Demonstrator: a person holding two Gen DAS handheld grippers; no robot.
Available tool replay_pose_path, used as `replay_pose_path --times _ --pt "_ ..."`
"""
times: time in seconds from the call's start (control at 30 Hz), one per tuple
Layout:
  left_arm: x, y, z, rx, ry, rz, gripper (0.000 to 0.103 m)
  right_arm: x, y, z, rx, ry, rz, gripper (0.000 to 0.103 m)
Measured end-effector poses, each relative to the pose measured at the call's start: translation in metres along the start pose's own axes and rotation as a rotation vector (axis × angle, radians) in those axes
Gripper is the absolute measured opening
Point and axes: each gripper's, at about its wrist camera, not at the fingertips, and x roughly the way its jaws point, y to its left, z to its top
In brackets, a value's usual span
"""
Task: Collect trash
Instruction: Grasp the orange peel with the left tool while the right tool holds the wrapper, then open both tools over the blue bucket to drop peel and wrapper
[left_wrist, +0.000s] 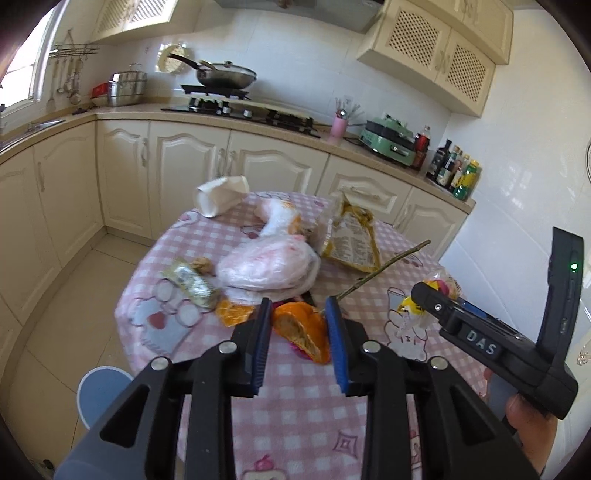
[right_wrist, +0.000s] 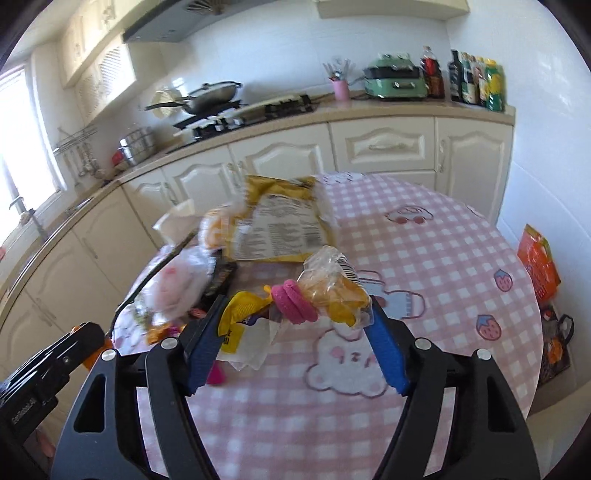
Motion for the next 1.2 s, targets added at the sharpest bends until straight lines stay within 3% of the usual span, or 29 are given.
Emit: replay_pose_path --times 0.2,0.37,0.47,0.67,0.83,1.0,1.03,1.07,1.1,1.2 --pt "-0.049 0.069 -0.012 -0.091 -0.033 0.152 0.028 -0.004 0.076 -0.009 -0.108 0.02 0.165 0.069" --pt "-0.078 0.145 -0.029 -0.197 -0.031 0.304 0.028 0.022 0.163 -0.032 -0.226 0.094 0.313 0.069" --pt "-0.084 0.191 -0.043 -0.256 -0.001 0.399 0.028 0.046 0.212 -0.05 -0.287 0.155 0.388 0.069" --pt "-0.068 0.278 -0.074 -0.366 0.113 0.539 0.028 0.107 0.282 -0.088 -0.38 0.265 0.418 0.069" --pt "-0.037 0.329 -0.087 -0.418 0.188 0.551 0.029 0.152 0.308 -0.106 -0.405 0.312 0.403 0.069" --pt "-0.007 0.358 -0.089 -0.447 0.203 0.531 0.032 0.175 0.321 -0.117 -0.398 0.322 0.378 0.07" --pt "-0.004 0.361 -0.09 -0.448 0.203 0.533 0.039 0.18 0.321 -0.117 -0.395 0.324 0.373 0.07" --pt "-0.002 0.366 -0.091 -0.451 0.202 0.539 0.055 0.184 0.322 -0.117 -0.391 0.325 0.371 0.07" --pt "-0.001 0.369 -0.091 -0.456 0.194 0.547 0.062 0.183 0.321 -0.119 -0.387 0.325 0.372 0.07" --pt "-0.002 0.376 -0.096 -0.478 0.175 0.54 0.065 0.186 0.323 -0.122 -0.39 0.329 0.373 0.07"
